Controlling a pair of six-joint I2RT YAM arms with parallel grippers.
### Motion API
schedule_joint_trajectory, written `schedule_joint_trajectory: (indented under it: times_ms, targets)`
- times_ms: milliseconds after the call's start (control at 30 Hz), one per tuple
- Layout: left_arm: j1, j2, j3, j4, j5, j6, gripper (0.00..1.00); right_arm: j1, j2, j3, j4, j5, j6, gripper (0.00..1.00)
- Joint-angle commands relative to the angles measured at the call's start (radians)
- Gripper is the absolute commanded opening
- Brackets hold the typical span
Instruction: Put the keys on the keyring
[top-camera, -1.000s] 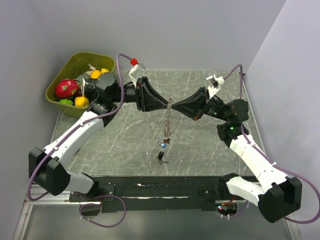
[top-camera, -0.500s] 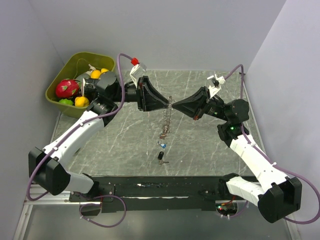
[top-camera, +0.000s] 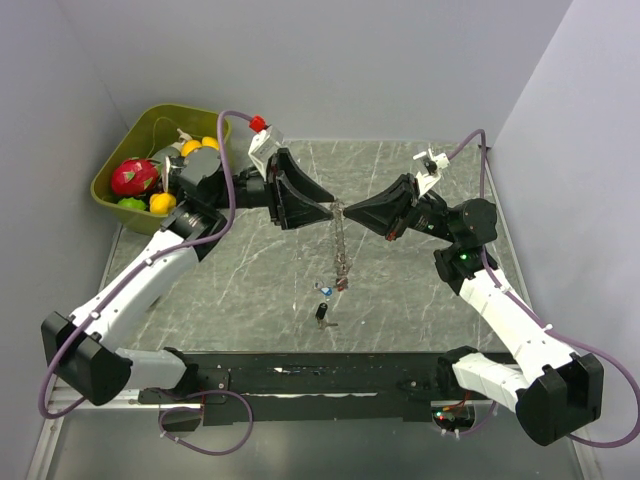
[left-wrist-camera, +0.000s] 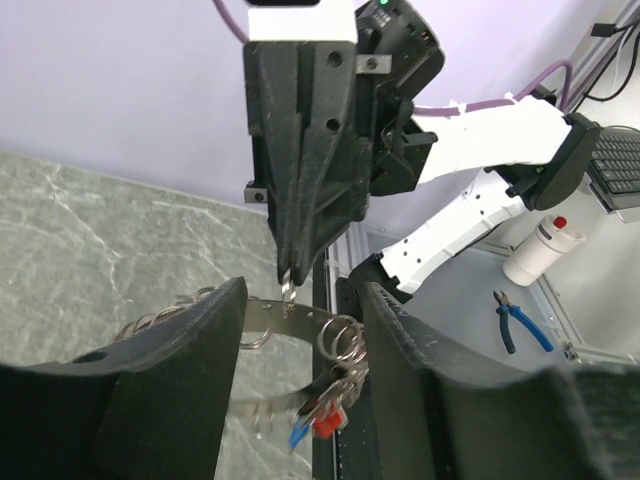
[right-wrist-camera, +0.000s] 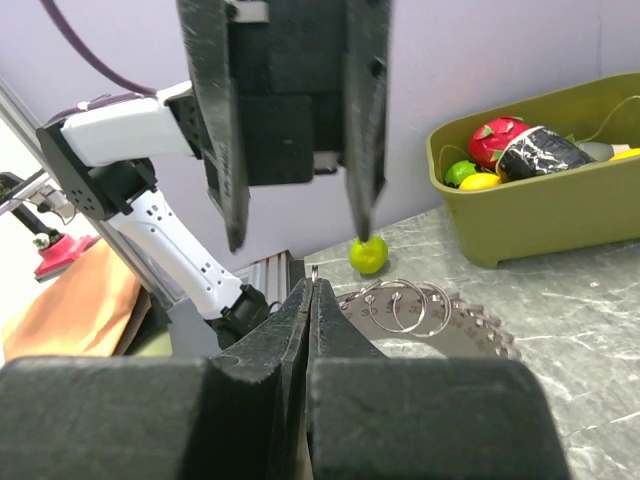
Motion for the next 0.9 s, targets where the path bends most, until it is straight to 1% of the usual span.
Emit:
schedule_joint_trajectory:
  times_ms: [0,100,367,500,667,800,867]
  targets:
    - [-0.004,-0.024,0.016,0.041,0.007,0.004,0.51,0.004,-0.025,0.010,0.054,0.022,-0.009,0.00]
    - [-0.004,-0.011,0.019,0.041,0.027,-0.004,0.43,0.004,-0.025,0.010,0.054,0.024,-0.009,0.00]
    - [-0.006,0.010,0.018,0.022,0.015,0.010,0.44,0.006,-0.017,0.015,0.075,0.018,0.005,0.00]
    - [-0.013,0.025,0.030,0.024,0.037,0.009,0.38,0.006,-0.022,0.015,0.066,0.025,-0.001,0.00]
    - [-0.030,0.048,0.059,-0.056,0.024,0.064,0.35,0.004,-0.017,0.016,0.072,0.025,0.002,0.00]
    - [-0.033,0.050,0.048,-0.047,0.023,0.068,0.28,0.006,-0.014,0.019,0.075,0.025,0.003,0.00]
    - [-0.033,0.052,0.048,-0.050,0.020,0.073,0.22,0.006,-0.015,0.019,0.072,0.025,0.000,0.00]
